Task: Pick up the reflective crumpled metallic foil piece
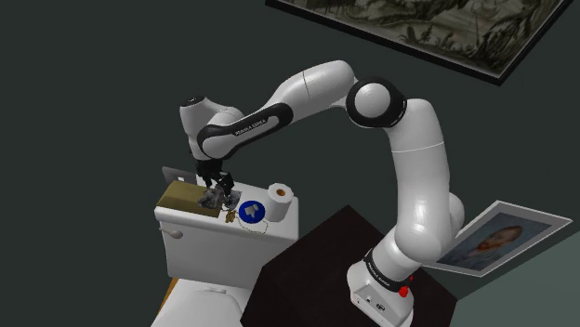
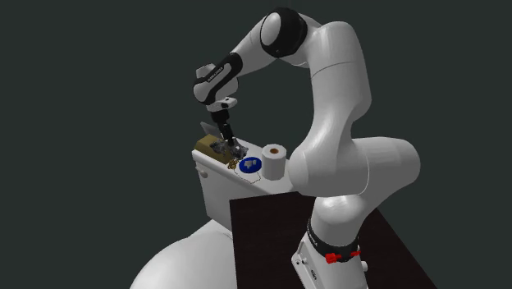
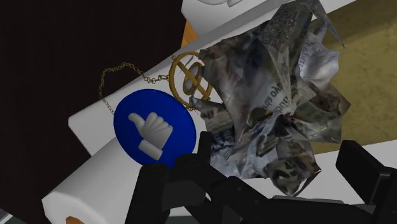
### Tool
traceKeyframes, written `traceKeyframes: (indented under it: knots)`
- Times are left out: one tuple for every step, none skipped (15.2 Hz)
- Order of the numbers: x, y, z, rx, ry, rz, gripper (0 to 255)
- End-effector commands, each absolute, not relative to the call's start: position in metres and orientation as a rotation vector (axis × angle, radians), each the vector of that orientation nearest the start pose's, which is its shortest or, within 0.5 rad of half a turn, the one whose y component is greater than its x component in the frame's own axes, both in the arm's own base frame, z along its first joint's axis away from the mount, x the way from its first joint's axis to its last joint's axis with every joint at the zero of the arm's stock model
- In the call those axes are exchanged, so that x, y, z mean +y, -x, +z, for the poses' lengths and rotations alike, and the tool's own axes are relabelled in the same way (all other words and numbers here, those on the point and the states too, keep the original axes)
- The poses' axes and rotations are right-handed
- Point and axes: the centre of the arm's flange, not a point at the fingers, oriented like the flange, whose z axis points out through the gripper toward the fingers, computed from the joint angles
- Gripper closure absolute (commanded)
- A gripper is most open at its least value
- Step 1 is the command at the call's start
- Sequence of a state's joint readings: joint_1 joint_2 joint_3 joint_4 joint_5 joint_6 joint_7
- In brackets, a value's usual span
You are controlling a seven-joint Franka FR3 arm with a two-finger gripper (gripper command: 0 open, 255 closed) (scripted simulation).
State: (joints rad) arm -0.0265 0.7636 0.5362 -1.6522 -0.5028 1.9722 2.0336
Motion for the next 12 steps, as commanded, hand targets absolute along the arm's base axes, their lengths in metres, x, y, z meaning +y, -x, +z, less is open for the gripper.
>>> traceKeyframes:
  knots:
    - [0.259, -0.593, 0.187, 2.105, 2.727, 0.078, 255]
    - [0.259, -0.594, 0.187, 2.105, 2.727, 0.078, 255]
    - [0.259, -0.594, 0.187, 2.105, 2.727, 0.078, 255]
    - [0.259, -0.594, 0.187, 2.105, 2.727, 0.078, 255]
    - [0.259, -0.593, 0.187, 2.105, 2.727, 0.078, 255]
    - [0.259, -0.594, 0.187, 2.105, 2.727, 0.078, 255]
    - [0.259, -0.594, 0.187, 2.105, 2.727, 0.078, 255]
    - [0.258, -0.594, 0.187, 2.105, 2.727, 0.078, 255]
    - [0.259, -0.593, 0.187, 2.105, 2.727, 0.079, 255]
    - [0.259, -0.592, 0.187, 2.105, 2.727, 0.079, 255]
    - [0.259, -0.592, 0.192, 2.105, 2.727, 0.079, 255]
    - [0.259, -0.592, 0.197, 2.105, 2.727, 0.079, 255]
